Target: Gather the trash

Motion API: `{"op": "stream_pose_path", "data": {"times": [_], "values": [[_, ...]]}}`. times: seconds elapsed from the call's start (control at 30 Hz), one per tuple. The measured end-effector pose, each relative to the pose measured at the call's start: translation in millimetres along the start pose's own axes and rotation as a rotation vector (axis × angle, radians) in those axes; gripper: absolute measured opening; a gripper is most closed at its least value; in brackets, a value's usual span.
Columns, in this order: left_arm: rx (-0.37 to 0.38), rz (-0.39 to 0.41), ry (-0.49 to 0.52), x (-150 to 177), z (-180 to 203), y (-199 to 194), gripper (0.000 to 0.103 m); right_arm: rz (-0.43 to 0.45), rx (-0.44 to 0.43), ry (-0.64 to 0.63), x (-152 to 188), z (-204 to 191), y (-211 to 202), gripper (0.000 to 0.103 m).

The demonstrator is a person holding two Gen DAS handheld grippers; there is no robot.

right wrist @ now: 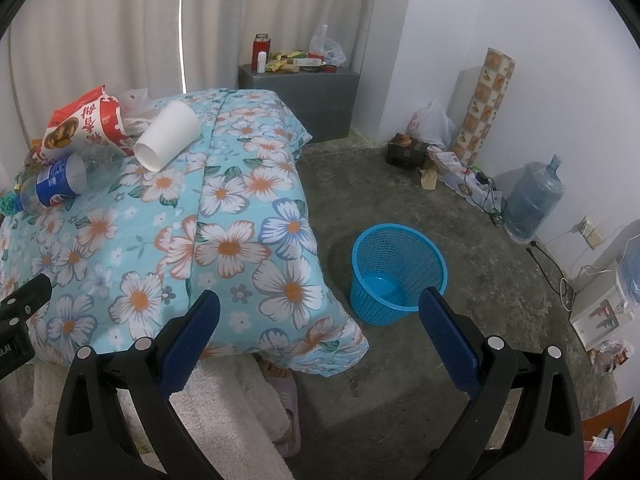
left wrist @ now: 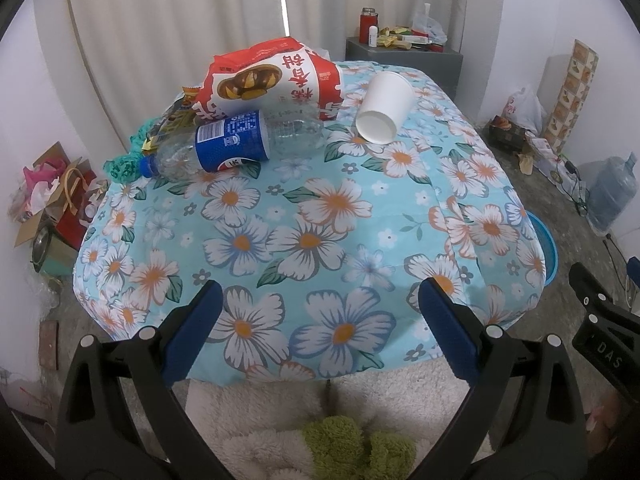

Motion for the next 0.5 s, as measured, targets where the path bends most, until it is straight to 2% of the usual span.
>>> {"op": "stream_pose_path", "data": {"times": [0.5], "values": [[-0.001, 0.001, 0.000, 0.3, -5.1, 2.5, 0.094, -0.006, 0.001, -0.003, 0.2, -3.2, 0.2, 0.097]]}}
Point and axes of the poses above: each gripper's, at about its wrist camera, not at the fingertips, and y roughly the way its jaws point, z to its right, x to its underside, the point moved 4 cm from there along y, roughly the way its jaws point, and after that the axes turned 12 degrees about -x, right-handed, at the moved point
